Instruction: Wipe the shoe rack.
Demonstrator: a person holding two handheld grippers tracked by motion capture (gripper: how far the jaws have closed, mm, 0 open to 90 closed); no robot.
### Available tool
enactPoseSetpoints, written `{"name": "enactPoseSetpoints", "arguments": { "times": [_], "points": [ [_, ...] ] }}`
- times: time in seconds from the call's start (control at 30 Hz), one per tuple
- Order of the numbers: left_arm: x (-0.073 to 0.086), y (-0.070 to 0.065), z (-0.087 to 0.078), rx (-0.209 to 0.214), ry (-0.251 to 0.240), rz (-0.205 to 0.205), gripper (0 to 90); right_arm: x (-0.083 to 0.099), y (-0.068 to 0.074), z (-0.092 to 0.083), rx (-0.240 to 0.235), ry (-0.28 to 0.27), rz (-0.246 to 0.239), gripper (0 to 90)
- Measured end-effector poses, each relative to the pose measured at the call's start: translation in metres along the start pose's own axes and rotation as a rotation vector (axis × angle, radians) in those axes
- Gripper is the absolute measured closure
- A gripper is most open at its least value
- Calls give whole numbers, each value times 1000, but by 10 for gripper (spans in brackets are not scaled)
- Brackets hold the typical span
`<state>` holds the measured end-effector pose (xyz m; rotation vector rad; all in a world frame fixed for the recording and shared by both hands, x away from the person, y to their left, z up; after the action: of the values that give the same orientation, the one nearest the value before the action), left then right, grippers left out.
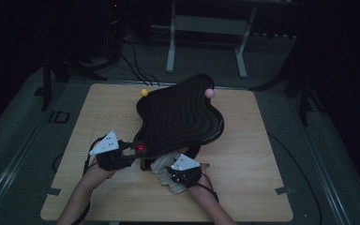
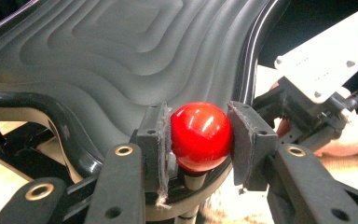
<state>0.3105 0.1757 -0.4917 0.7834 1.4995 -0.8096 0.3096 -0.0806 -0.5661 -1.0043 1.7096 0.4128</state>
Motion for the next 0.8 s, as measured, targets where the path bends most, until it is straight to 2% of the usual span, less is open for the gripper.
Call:
{"name": "enactPoseSetpoints", "arguments": {
  "times": [0.1, 0.3, 0.33, 0.37, 0.4, 0.43, 0.47, 0.53, 0.6, 0.63, 0.8],
  "points": [
    [0, 0, 0, -1, -2, 1, 599, 3, -6, -4, 11, 0, 6, 634],
    [0, 0, 0, 1, 0, 4, 599, 14, -30, -20, 67, 20, 46, 639],
    [0, 0, 0, 1, 0, 4, 599, 14, -30, -20, 67, 20, 46, 639],
    [0, 0, 0, 2, -1, 3, 599, 18, -39, -25, 96, 29, 63, 642],
    [0, 0, 0, 1, -1, 3, 599, 18, -39, -25, 96, 29, 63, 642],
    [0, 0, 0, 1, 0, 3, 599, 22, -49, -30, 122, 35, 94, 645],
    [0, 0, 0, 1, 0, 3, 599, 22, -49, -30, 122, 35, 94, 645],
    [0, 1, 0, 2, 1, 1, 599, 25, -58, -33, 152, 52, 119, 650],
    [0, 0, 0, 2, 0, 2, 599, 26, -62, -34, 157, 51, 127, 650],
    [0, 0, 1, 1, 0, 3, 599, 28, -65, -35, 165, 51, 147, 653],
    [0, 0, 1, -3, -2, 2, 599, 30, -69, -37, 186, 65, 152, 659]
  ]
}}
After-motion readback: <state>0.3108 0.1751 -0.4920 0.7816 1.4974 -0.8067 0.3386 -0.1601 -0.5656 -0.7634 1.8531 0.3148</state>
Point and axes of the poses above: each handheld gripper's, and its own axes: z roughly forward along the jaws, x roughly out of its underside, y roughly to its left, the point moved 2 cm from there along z, roughly forward along the jaws, and after that the axes turned 14 degrees about -y, right-handed, at the moved point
